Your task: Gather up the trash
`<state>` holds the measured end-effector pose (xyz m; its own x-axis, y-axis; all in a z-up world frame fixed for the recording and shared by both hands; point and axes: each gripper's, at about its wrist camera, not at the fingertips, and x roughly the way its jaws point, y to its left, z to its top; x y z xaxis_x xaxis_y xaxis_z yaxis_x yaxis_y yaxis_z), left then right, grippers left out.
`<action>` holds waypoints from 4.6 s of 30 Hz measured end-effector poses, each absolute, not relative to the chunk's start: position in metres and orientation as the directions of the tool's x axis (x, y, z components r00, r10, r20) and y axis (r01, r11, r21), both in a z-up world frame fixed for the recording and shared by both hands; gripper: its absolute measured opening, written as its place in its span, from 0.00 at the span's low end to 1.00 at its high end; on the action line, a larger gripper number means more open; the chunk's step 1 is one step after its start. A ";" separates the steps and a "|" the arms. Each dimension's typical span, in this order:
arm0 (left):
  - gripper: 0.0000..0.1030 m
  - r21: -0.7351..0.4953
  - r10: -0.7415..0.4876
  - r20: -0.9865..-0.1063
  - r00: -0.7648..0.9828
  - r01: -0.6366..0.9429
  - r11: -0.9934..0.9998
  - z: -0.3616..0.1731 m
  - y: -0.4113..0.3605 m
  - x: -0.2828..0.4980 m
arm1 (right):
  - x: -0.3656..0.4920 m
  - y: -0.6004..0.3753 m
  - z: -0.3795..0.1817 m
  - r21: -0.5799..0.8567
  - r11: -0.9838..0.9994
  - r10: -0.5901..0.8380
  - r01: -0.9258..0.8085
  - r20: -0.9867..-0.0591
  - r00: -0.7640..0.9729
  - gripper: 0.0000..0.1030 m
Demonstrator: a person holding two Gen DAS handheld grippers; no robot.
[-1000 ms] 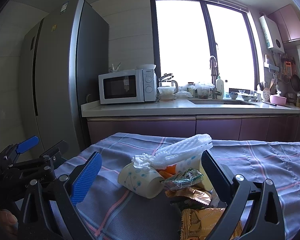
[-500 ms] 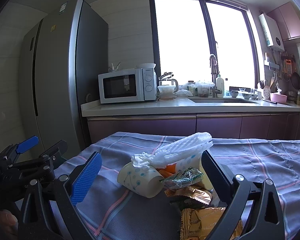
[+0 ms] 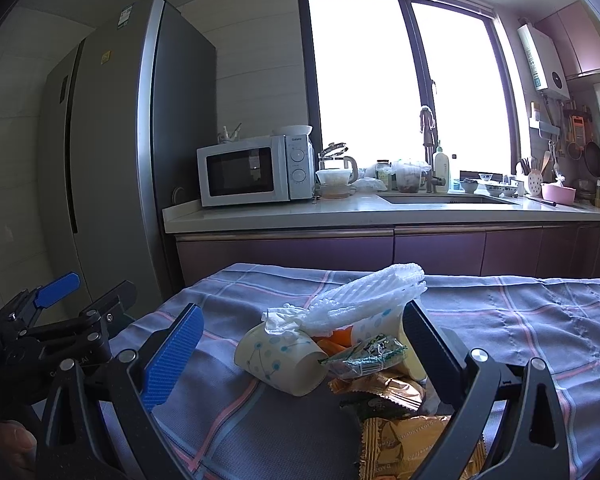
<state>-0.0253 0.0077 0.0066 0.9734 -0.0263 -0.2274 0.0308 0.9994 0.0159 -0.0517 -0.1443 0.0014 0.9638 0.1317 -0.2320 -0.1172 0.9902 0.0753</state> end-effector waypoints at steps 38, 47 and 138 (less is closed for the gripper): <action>0.94 -0.078 -0.314 -0.460 0.830 0.315 0.946 -0.020 -0.030 0.051 | 0.018 -0.215 -0.003 0.238 0.967 0.184 -0.094 -0.388 0.903 0.78; 0.86 -0.158 -0.459 -0.570 0.682 0.457 0.875 -0.047 -0.057 0.096 | 0.052 -0.223 0.007 0.235 0.964 0.218 -0.126 -0.425 0.879 0.68; 0.77 -0.239 -0.297 -0.491 0.819 0.201 0.950 -0.030 0.148 0.034 | -0.020 -0.189 0.041 0.267 0.901 0.425 -0.342 -0.378 0.822 0.02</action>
